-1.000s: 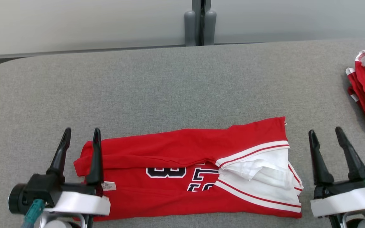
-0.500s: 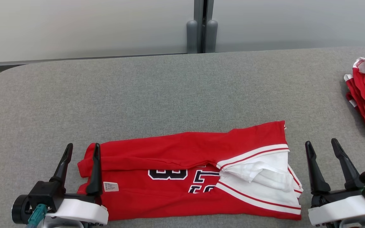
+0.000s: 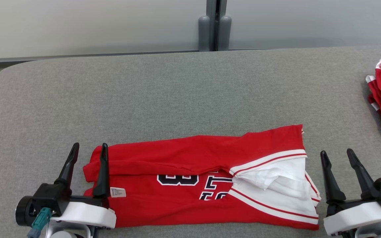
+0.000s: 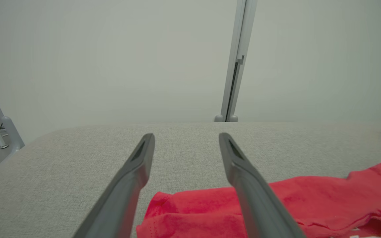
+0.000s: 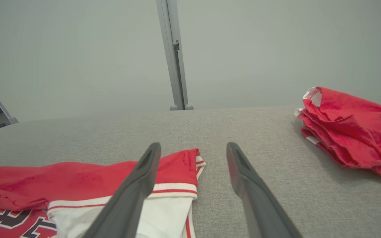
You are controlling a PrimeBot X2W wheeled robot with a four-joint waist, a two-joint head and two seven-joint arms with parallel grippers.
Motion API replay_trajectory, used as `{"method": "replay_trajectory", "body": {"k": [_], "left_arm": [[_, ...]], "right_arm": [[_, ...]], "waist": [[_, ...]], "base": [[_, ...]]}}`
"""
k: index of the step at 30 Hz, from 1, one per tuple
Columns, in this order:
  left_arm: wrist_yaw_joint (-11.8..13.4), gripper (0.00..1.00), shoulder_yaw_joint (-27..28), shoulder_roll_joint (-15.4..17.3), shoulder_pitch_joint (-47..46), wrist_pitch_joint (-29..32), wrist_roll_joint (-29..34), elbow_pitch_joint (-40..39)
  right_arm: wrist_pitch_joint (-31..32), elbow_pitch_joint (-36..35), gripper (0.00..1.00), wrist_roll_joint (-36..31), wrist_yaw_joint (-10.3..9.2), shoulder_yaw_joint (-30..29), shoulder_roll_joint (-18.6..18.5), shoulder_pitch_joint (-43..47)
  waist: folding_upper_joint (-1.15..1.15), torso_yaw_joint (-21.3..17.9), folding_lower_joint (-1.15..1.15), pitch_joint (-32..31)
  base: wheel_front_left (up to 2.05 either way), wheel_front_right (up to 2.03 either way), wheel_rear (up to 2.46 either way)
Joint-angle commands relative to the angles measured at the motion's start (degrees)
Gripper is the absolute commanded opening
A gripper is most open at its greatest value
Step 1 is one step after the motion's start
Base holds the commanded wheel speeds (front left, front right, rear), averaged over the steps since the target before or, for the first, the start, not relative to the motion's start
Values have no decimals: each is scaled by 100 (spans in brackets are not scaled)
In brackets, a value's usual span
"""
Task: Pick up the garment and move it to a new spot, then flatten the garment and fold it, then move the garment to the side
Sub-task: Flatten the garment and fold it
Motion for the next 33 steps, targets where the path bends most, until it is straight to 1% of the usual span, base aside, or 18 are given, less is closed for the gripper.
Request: {"method": "replay_trajectory", "body": {"k": [1, 5, 10, 13, 15, 17, 18, 19, 21, 26, 29, 33], "left_arm": [[-49, 100, 40, -10, -126, -24, 55, -4], [-144, 100, 72, -108, -260, -24, 137, -26], [-248, 100, 107, -227, -405, -24, 228, -28], [-277, 100, 129, -273, -437, -24, 265, -28], [-301, 100, 159, -307, -481, -24, 304, -20], [-343, 100, 185, -331, -486, -24, 324, -10], [-353, 100, 206, -349, -488, -24, 337, -13], [-368, 100, 220, -366, -492, -24, 355, -12], [-405, 100, 264, -393, -507, -24, 376, -25], [-442, 100, 373, -449, -465, -24, 429, -43], [-460, 100, 421, -473, -456, -24, 467, -67], [-490, 100, 491, -484, -434, -24, 510, -87]], "right_arm": [[11, 197, 100, 61, 0, -5, -36, -79], [-1, 907, 100, 157, 0, 74, -52, -253], [-119, 1741, 100, 400, 0, 332, -10, -523], [25, 2116, 100, 512, 0, 409, 8, -607], [232, 2453, 100, 785, 0, 499, 107, -676], [422, 2714, 100, 892, 0, 651, 77, -695], [525, 2805, 42, 988, 0, 727, 104, -694], [596, 2870, 0, 1008, 1, 808, 90, -692], [626, 2929, 0, 1139, 1, 901, 95, -681], [432, 2792, 0, 1293, -1, 998, -85, -677], [292, 2601, 0, 1363, -2, 996, -255, -684], [139, 2410, 0, 1398, -16, 837, -594, -705]], "waist": [[0, 56, 0, 61], [0, 192, 0, 196], [0, 336, 0, 336], [0, 370, 0, 377], [0, 401, 0, 397], [0, 441, 0, 405], [0, 457, 0, 402], [0, 467, 0, 397], [0, 481, 0, 387], [0, 436, 0, 352], [0, 375, 0, 349], [0, 270, 0, 356]], "base": [[0, 0, 0], [0, 0, 0], [0, 0, 0], [0, 0, 0], [0, 0, 0], [0, 0, 0], [0, 0, 0], [0, 0, 0], [0, 0, 0], [0, 0, 0], [0, 0, 0], [0, 0, 0]]}}
